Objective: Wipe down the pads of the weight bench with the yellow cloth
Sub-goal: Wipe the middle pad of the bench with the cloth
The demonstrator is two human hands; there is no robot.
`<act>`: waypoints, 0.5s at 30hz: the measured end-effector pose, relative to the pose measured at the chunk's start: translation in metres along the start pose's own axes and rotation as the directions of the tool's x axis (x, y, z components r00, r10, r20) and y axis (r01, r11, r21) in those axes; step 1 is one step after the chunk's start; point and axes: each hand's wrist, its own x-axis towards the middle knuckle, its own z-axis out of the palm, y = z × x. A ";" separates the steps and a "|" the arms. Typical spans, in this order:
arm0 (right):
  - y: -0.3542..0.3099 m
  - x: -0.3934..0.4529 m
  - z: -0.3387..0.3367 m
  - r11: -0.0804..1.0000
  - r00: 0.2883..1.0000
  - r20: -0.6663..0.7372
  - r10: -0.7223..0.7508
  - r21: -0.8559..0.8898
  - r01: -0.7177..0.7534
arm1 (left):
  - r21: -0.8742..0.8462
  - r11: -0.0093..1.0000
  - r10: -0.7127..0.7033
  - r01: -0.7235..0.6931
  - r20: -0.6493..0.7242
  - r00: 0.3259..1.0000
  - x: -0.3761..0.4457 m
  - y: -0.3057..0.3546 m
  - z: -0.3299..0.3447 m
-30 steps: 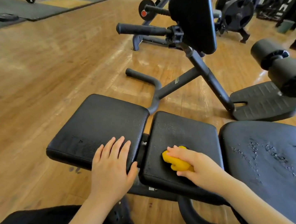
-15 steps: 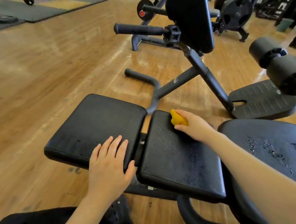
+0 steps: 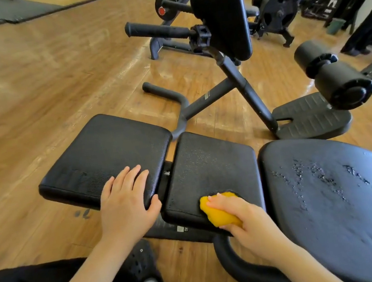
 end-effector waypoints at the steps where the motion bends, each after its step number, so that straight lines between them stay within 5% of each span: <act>1: -0.002 -0.005 -0.002 0.999 1.000 0.024 -0.002 0.042 0.001 | 0.001 1.000 0.002 -0.002 0.003 1.000 0.000 0.000 0.000; 3: -0.007 -0.005 -0.017 0.981 0.999 0.020 0.039 0.188 -0.042 | 0.001 1.000 0.010 -0.010 0.008 1.000 0.000 0.001 0.001; 6: -0.003 0.018 -0.048 0.942 0.979 -0.169 0.118 0.331 -0.057 | 0.013 1.000 0.026 -0.026 0.014 1.000 0.000 0.000 0.002; 10: 0.013 0.087 -0.080 0.975 0.921 -0.332 0.203 0.151 -0.161 | 0.025 1.000 0.007 -0.008 0.025 1.000 -0.001 -0.001 0.003; 15: 0.048 0.131 -0.059 0.945 0.941 -0.148 0.304 -0.079 -0.317 | 0.017 1.000 0.015 -0.015 0.008 1.000 -0.001 -0.002 0.003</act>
